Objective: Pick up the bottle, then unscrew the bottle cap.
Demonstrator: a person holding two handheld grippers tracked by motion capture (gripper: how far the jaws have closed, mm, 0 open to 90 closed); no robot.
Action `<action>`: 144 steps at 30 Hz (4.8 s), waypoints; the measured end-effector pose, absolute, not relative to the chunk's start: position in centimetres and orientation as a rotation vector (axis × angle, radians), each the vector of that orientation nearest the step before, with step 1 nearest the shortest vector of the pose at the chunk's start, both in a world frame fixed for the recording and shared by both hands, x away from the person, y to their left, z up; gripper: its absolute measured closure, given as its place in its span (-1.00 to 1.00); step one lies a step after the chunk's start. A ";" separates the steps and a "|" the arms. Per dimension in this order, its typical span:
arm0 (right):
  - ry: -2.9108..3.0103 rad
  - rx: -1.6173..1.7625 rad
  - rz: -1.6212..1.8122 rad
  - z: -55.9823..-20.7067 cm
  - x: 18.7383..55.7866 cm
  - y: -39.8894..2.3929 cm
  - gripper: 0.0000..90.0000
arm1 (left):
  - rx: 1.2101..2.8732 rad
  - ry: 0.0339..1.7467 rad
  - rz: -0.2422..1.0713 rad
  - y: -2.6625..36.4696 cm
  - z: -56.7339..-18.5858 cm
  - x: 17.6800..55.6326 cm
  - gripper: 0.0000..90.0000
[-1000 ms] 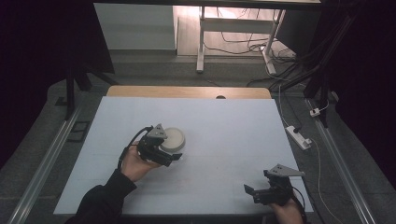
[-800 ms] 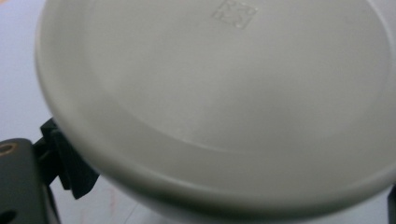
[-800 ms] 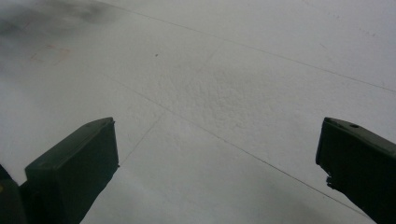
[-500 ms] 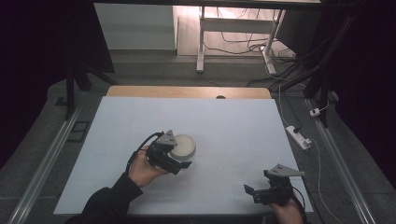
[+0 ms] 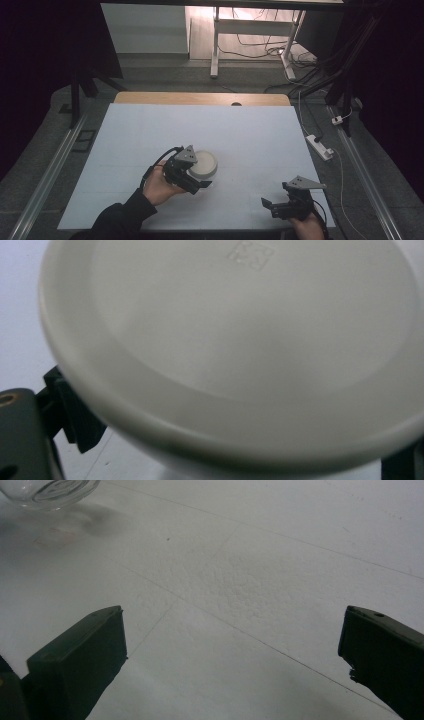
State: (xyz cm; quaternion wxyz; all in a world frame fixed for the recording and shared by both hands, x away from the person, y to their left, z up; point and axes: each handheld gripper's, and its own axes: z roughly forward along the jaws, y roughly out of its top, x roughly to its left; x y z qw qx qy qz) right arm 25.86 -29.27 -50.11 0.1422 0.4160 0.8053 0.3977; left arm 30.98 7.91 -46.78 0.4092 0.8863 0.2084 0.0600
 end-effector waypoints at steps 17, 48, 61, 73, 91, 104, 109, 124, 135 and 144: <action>2.305 1.210 1.172 -50.0 25.8 -29.4 -1.00 | 2.239 0.522 0.165 8.0 -47.0 31.1 -0.83; 2.349 0.972 1.316 -47.8 26.0 -25.8 -1.00 | 2.230 0.532 0.185 8.6 -47.3 31.4 -0.83; 2.407 0.903 1.384 -46.8 26.8 -23.5 -1.00 | 2.230 0.517 0.186 8.6 -47.3 31.3 -0.83; 2.434 0.794 1.446 -45.4 27.3 -21.2 -1.00 | 2.238 0.499 0.173 8.5 -47.4 31.4 -0.83; 2.474 0.749 1.394 -44.5 28.5 -17.7 -1.00 | 2.246 0.473 0.161 8.3 -47.5 31.2 -0.83; 2.503 0.692 1.412 -44.3 29.3 -15.4 -1.00 | 2.258 0.444 0.153 8.2 -47.4 31.1 -0.83; 2.508 0.681 1.422 -44.0 29.6 -14.2 -1.00 | 2.259 0.432 0.148 8.1 -47.3 31.0 -0.83; 2.550 0.602 1.452 -44.2 30.5 -11.8 -0.98 | 2.266 0.395 0.132 7.9 -47.2 30.8 -0.83; 2.569 0.542 1.469 -44.5 30.6 -11.6 -0.86 | 2.262 0.370 0.110 7.5 -47.2 30.6 -0.83; 2.598 0.485 1.480 -44.5 30.7 -11.6 -0.84 | 2.272 0.326 0.075 7.5 -47.3 30.7 -0.83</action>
